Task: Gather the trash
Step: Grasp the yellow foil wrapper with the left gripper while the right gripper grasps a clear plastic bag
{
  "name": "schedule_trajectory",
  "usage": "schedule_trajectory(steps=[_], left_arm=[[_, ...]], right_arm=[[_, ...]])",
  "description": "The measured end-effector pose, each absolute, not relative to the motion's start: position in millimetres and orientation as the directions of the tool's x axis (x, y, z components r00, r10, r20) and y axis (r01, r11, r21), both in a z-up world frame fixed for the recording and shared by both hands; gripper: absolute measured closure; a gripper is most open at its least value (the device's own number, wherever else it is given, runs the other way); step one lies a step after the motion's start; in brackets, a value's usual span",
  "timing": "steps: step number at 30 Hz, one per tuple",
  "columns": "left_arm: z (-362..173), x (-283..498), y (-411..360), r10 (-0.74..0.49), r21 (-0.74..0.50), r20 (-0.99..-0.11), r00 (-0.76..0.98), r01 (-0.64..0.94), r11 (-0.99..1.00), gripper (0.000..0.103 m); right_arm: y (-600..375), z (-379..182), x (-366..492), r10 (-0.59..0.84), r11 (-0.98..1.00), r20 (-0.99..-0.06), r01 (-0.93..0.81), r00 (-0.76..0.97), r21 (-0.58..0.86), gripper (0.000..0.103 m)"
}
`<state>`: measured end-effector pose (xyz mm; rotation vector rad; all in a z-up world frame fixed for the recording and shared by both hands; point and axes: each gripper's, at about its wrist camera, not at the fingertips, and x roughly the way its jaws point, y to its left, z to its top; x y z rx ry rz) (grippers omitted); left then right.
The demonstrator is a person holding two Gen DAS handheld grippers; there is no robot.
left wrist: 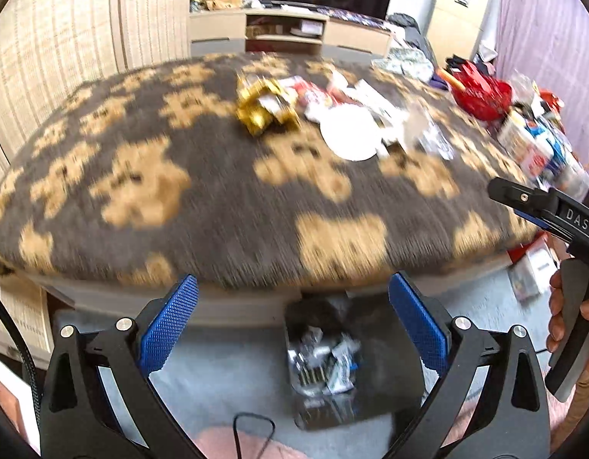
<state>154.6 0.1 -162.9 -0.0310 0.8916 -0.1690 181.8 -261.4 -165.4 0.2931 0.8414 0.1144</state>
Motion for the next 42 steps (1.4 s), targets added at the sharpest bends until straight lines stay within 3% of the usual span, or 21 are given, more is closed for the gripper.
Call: schedule_trajectory(steps=[9,17,26,33,35,37,42], left_arm=[[-137,234,13,-0.130,-0.092,-0.717,0.685,0.093,0.991,0.008],[-140,293,2,-0.107,-0.047,-0.704,0.702,0.105,0.993,0.009],[-156,331,-1,-0.106,-0.045,-0.715,0.691,0.107,0.993,0.011],[-176,346,2,-0.157,-0.088,-0.744,0.650,0.137,0.987,0.040],[-180,347,1,-0.168,-0.094,-0.752,0.638,0.148,0.985,0.047],[-184,349,0,-0.170,-0.089,-0.756,0.632,0.158,0.983,0.057],[-187,343,-2,-0.159,-0.064,-0.761,0.629,0.171,0.983,0.070]], right_arm=[[-279,-150,239,0.157,0.960,-0.691,0.054,0.706,0.273,0.004],[-291,-166,284,0.143,0.965,-0.711,0.061,0.688,0.253,0.029],[-286,-195,313,0.190,0.958,-0.739,0.043,0.646,0.284,0.029],[-271,-205,318,0.263,0.944,-0.738,-0.007,0.621,0.331,0.030],[-266,-205,318,0.276,0.944,-0.738,-0.027,0.616,0.330,0.037],[-260,-205,317,0.293,0.941,-0.735,-0.049,0.611,0.334,0.055],[-251,-198,313,0.276,0.952,-0.735,-0.070,0.619,0.299,0.073]])
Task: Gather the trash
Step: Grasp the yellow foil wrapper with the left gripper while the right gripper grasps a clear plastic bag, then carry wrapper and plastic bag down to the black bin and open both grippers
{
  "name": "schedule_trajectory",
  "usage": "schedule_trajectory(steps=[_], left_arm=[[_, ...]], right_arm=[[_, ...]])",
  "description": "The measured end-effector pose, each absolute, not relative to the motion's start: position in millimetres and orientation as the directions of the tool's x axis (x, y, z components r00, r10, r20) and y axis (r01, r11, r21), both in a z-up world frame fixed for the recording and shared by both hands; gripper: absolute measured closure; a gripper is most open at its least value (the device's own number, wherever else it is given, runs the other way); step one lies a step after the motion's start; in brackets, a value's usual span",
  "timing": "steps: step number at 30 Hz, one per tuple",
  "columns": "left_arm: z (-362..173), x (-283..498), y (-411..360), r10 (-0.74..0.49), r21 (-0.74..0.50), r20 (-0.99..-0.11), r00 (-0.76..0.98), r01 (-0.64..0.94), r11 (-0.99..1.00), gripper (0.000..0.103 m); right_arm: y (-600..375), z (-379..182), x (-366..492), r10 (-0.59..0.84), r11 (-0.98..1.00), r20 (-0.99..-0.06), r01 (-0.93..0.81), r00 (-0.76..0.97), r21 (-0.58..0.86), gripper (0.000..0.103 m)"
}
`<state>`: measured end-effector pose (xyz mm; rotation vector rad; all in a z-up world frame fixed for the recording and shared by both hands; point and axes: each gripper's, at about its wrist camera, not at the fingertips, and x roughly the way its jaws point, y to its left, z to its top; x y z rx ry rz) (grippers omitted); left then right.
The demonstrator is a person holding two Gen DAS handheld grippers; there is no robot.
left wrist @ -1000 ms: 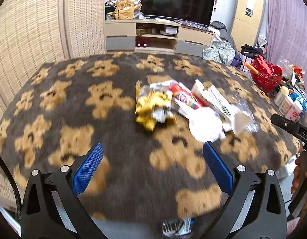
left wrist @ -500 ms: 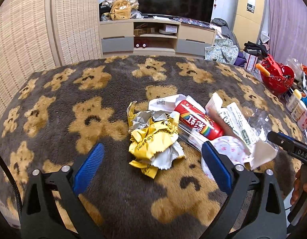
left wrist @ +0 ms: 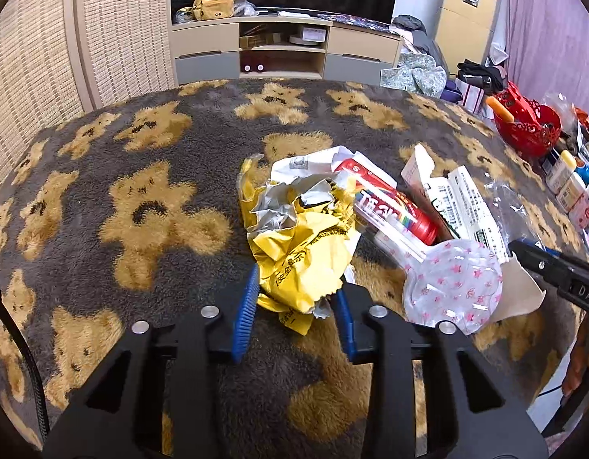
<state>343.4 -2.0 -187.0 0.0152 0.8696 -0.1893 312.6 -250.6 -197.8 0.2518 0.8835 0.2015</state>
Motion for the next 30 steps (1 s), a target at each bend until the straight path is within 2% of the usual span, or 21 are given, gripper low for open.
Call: schedule_trajectory(steps=[1,3,10,20,30], left_arm=[[-187,342,-2,-0.158,-0.063,-0.760,0.630,0.172,0.983,0.071],[-185,338,-1,-0.157,-0.062,-0.759,0.632,0.170,0.984,0.074],[-156,311,4,-0.134,-0.042,-0.731,0.669,0.152,0.987,0.077],[-78,239,9,-0.095,-0.001,-0.636,0.766,0.123,0.992,0.077],[-11,138,-3,-0.120,0.022,-0.546,0.829,0.158,0.987,0.076]], right_arm=[[-250,-196,311,0.273,0.953,-0.734,-0.070,0.622,0.296,0.077],[-250,-191,306,0.259,0.957,-0.728,-0.068,0.635,0.281,0.091],[-252,-154,284,0.215,0.971,-0.693,-0.073,0.688,0.229,0.091],[-252,-85,226,0.215,0.971,-0.613,-0.100,0.760,0.216,0.091],[-250,-35,136,0.247,0.964,-0.535,-0.147,0.808,0.224,0.091]])
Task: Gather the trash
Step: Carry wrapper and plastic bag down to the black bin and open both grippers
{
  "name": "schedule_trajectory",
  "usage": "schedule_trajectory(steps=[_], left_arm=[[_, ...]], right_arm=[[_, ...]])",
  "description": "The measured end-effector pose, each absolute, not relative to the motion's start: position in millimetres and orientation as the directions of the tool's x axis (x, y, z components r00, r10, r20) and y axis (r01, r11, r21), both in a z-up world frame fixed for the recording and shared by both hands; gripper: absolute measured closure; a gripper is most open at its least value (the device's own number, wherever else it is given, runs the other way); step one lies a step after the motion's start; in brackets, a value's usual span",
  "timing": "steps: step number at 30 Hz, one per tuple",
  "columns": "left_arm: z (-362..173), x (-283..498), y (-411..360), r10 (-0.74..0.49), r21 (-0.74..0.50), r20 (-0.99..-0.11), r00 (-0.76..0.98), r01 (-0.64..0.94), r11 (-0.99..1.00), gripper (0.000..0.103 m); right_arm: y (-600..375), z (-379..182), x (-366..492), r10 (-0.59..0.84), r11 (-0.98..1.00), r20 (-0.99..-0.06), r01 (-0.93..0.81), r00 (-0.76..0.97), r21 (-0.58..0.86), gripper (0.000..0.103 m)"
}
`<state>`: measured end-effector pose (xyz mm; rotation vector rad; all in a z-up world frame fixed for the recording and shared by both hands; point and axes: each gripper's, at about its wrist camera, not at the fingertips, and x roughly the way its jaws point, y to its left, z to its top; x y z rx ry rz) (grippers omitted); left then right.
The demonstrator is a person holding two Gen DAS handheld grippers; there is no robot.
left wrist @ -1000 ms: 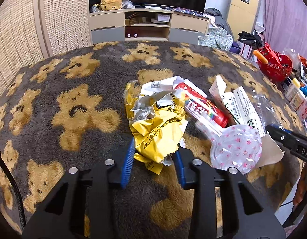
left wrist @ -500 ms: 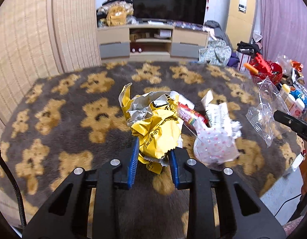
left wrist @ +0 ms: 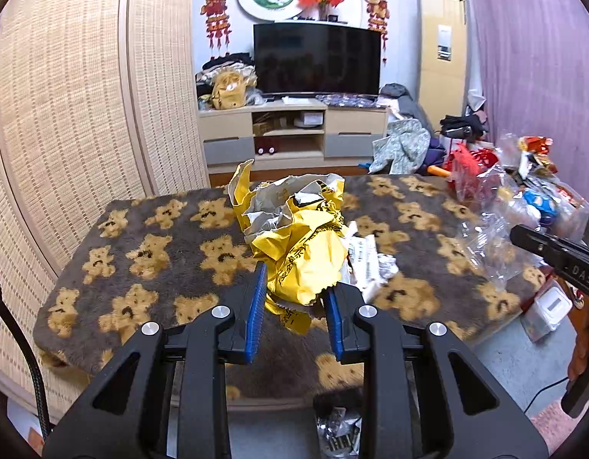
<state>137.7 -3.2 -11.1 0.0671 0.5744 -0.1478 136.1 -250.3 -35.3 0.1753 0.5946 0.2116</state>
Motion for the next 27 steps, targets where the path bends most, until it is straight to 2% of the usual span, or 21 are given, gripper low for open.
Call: schedule_trajectory(steps=[5,10,17,27], left_arm=[[-14,96,-11,-0.158,-0.012,-0.550,0.820,0.181,0.983,0.076],[-45,61,-24,-0.184,-0.027,-0.592,0.785,0.209,0.978,0.075],[-110,37,-37,-0.213,-0.054,-0.684,0.698,0.242,0.969,0.075],[-205,38,-47,-0.208,-0.084,-0.811,0.547,0.242,0.967,0.075]], right_arm=[[-252,-36,92,0.225,0.970,-0.539,-0.138,0.811,0.197,0.091],[-251,-60,63,0.213,0.975,-0.585,-0.135,0.783,0.174,0.091],[-252,-130,45,0.218,0.975,-0.693,-0.122,0.687,0.186,0.091],[-244,-212,46,0.221,0.974,-0.793,-0.090,0.568,0.207,0.091]])
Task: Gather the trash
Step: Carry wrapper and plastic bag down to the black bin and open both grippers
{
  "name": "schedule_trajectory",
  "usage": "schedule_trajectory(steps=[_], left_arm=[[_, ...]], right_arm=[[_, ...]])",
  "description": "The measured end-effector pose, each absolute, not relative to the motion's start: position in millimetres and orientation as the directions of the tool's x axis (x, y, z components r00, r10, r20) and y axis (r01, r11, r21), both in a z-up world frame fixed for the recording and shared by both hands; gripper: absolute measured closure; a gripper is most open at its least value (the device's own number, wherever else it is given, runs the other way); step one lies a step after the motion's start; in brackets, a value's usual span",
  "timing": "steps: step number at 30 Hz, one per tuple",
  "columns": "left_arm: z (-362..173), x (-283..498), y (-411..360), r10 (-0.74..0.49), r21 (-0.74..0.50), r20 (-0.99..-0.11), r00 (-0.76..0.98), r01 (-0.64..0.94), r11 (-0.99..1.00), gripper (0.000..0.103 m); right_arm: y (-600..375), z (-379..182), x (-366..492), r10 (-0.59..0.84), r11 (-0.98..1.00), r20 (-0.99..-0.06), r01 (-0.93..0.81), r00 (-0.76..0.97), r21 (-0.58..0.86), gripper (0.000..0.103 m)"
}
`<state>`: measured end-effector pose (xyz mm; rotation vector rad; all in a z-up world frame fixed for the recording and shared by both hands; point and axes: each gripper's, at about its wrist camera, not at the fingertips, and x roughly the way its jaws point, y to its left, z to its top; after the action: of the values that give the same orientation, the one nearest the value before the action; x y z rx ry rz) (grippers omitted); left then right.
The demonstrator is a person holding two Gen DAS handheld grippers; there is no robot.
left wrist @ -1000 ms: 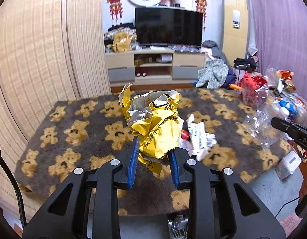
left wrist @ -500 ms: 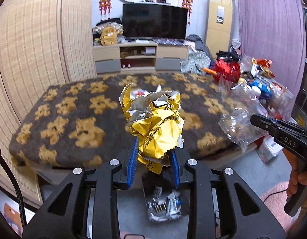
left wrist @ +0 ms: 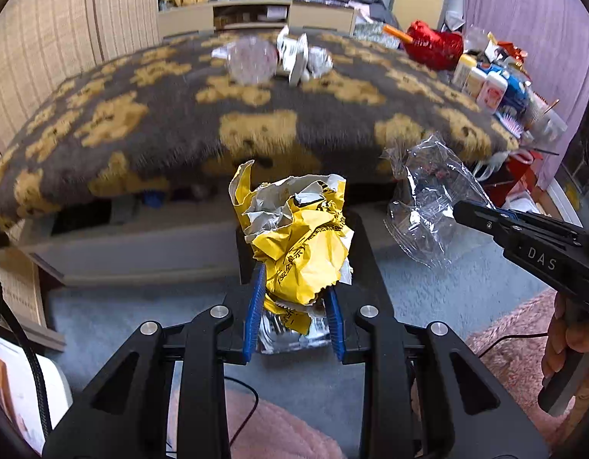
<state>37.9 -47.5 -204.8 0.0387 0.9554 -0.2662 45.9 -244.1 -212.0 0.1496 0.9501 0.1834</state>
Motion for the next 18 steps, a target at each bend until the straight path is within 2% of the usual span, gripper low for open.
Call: schedule_trajectory(steps=[8,18], left_arm=[[-269,57,-52,-0.203,-0.111,-0.884,0.420,0.232,0.966,0.075],[-310,81,-58,-0.219,-0.143,-0.919,0.328,0.240,0.960,0.073]], right_arm=[[-237,-273,66,0.231,0.972,-0.863,-0.064,0.449,0.226,0.091],[-223,-313,91,0.265,0.963,-0.898,-0.055,0.352,0.263,0.089]])
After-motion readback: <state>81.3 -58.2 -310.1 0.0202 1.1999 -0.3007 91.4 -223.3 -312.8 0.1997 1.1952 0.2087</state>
